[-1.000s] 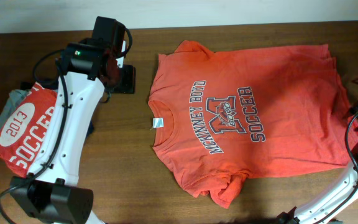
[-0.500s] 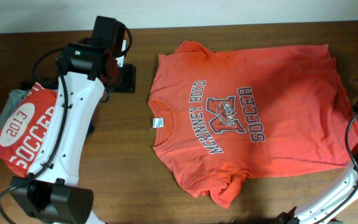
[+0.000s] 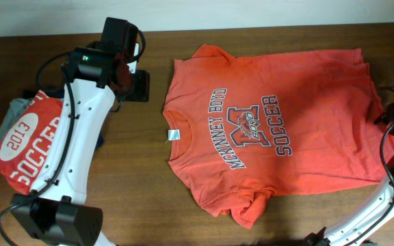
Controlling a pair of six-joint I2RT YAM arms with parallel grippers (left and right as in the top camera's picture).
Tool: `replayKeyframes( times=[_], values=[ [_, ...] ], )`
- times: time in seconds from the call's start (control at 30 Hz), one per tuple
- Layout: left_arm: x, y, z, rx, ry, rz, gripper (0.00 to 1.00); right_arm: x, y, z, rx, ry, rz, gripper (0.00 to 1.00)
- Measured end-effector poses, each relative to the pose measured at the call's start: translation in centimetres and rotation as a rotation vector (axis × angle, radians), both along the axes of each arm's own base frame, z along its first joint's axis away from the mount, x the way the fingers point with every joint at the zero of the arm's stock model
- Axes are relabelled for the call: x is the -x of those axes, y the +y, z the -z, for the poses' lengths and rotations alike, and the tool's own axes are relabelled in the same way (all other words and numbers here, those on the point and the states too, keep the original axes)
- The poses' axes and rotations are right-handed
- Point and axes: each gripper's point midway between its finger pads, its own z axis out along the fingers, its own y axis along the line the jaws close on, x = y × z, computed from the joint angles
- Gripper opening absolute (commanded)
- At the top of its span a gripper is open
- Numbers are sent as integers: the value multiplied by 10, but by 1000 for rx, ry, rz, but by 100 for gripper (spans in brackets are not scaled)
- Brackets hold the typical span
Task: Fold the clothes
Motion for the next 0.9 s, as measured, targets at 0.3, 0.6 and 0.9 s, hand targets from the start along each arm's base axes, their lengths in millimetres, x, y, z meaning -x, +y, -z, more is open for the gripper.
replayKeyframes(
  times=[0.3,0.6,0.9],
  values=[
    [-5,-1,-2,5,-21,1,72,-2,-1,8,2,-7,-19,60],
    [-5,-1,-2,5,-23,1,72,-3,4,8,-23,-18,-41,60],
    [-5,-1,-2,5,-24,1,72,2,14,12,-69,-6,-63,56]
  ],
)
